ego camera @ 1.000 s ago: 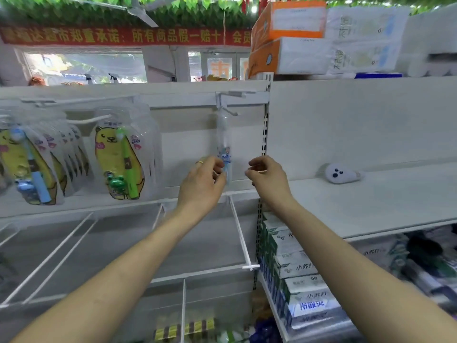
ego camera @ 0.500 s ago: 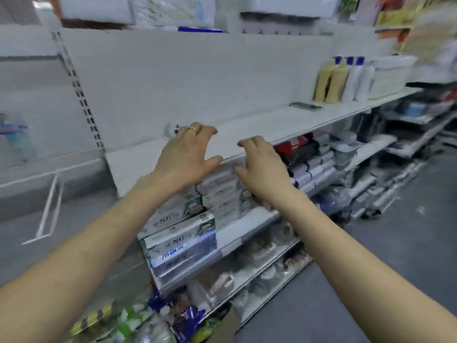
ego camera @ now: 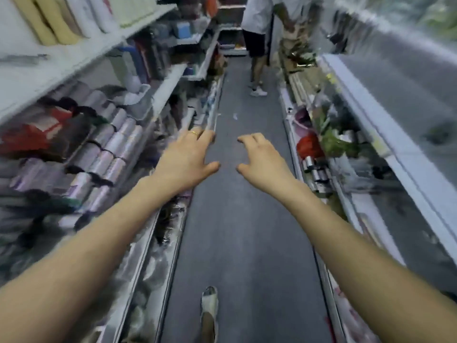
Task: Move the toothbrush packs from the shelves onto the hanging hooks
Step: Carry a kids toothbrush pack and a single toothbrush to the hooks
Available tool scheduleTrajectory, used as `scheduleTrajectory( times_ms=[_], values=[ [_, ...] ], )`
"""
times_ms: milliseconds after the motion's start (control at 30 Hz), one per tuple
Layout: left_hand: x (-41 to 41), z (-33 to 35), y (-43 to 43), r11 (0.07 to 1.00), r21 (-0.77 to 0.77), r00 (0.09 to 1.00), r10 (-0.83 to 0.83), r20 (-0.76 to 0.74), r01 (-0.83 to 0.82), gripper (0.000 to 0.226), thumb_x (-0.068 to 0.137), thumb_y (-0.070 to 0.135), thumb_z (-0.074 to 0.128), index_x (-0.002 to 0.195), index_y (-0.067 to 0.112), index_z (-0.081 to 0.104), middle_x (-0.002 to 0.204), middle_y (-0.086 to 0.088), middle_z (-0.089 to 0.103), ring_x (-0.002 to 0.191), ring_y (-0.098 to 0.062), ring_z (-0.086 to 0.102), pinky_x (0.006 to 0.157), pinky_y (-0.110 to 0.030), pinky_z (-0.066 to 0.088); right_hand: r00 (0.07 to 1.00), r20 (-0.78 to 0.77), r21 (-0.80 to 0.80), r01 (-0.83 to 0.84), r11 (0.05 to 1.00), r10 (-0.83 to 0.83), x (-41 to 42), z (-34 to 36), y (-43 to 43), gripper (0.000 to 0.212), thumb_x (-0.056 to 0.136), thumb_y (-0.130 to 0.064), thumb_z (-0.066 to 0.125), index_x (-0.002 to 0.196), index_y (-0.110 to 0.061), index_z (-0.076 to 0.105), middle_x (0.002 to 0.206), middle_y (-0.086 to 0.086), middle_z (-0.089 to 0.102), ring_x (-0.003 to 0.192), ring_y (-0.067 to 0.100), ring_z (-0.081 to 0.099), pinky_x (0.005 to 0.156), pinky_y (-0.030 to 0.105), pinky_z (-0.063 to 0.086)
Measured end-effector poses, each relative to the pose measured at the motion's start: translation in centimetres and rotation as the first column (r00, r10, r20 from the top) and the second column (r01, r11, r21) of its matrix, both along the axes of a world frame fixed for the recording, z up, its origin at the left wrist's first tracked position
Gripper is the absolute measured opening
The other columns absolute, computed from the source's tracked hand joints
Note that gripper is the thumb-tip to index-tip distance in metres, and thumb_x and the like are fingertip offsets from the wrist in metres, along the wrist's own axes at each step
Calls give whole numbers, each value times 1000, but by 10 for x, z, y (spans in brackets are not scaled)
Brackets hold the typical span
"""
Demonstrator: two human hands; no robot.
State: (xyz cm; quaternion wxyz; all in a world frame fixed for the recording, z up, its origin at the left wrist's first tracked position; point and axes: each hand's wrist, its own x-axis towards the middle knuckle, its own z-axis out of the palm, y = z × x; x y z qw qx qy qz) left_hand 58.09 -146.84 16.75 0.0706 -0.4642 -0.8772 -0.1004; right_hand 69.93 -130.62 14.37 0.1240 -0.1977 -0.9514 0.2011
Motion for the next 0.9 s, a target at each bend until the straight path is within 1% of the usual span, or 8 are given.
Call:
scheduleTrajectory(
  times_ms=[100, 167, 300, 467, 600, 700, 800, 900],
  values=[
    [-28, -9, 83, 984, -8, 984, -178, 8, 178, 71, 87, 47, 77, 145, 17, 49, 137, -11, 54, 126, -39, 52, 99, -53, 49, 984, 24, 15, 179, 984, -179, 3, -4, 63, 67, 92, -23, 70, 153, -16, 44, 149, 13, 45, 135, 36, 48, 105, 49, 47],
    [-43, -10, 133, 962, -9, 962, -272, 37, 273, 72, 88, 46, 76, 148, 17, 48, 143, -11, 51, 130, -38, 50, 101, -54, 49, 950, 11, 0, 313, 950, -313, 3, -2, 98, 67, 90, -23, 71, 151, -14, 46, 146, 15, 47, 132, 37, 49, 105, 47, 47],
    [-59, -9, 221, 884, -9, 882, -467, 57, 468, 73, 87, 46, 76, 147, 16, 48, 139, -13, 52, 127, -39, 52, 99, -55, 50, 842, -31, -47, 538, 842, -539, 20, 1, 146, 59, 89, -25, 71, 143, -15, 51, 136, 13, 52, 125, 37, 53, 98, 49, 50],
    [-45, -10, 317, 771, 4, 768, -635, 85, 637, 65, 88, 43, 74, 141, 15, 51, 138, -12, 53, 126, -38, 52, 95, -55, 52, 694, 3, -79, 718, 692, -720, 57, -4, 185, 56, 92, -25, 69, 144, -15, 51, 142, 14, 51, 129, 36, 52, 100, 48, 48],
    [-21, -20, 381, 691, 6, 686, -720, 104, 723, 67, 88, 46, 73, 142, 12, 50, 136, -13, 54, 126, -38, 52, 97, -52, 51, 593, 25, -91, 803, 589, -805, 89, -12, 217, 64, 92, -25, 71, 150, -16, 46, 145, 12, 48, 133, 33, 49, 103, 43, 45],
    [5, -32, 431, 619, 6, 614, -780, 118, 785, 65, 90, 46, 69, 143, 14, 49, 136, -12, 54, 127, -37, 51, 97, -52, 51, 523, 16, -98, 849, 519, -852, 116, -22, 248, 62, 94, -22, 69, 151, -19, 45, 148, 8, 47, 135, 30, 47, 103, 42, 45],
    [30, -46, 478, 582, -16, 578, -804, 139, 813, 64, 95, 52, 62, 147, 18, 46, 140, -9, 52, 130, -35, 49, 99, -50, 51, 449, 6, -132, 886, 445, -893, 145, -35, 283, 62, 96, -20, 67, 153, -17, 44, 154, 8, 45, 140, 28, 45, 108, 43, 44],
    [46, -66, 519, 564, -36, 561, -810, 170, 825, 62, 97, 53, 59, 148, 20, 46, 141, -8, 53, 131, -33, 51, 99, -50, 52, 384, 24, -175, 910, 375, -923, 172, -55, 314, 63, 95, -18, 67, 153, -17, 44, 156, 7, 43, 142, 27, 44, 109, 41, 42]
  ],
)
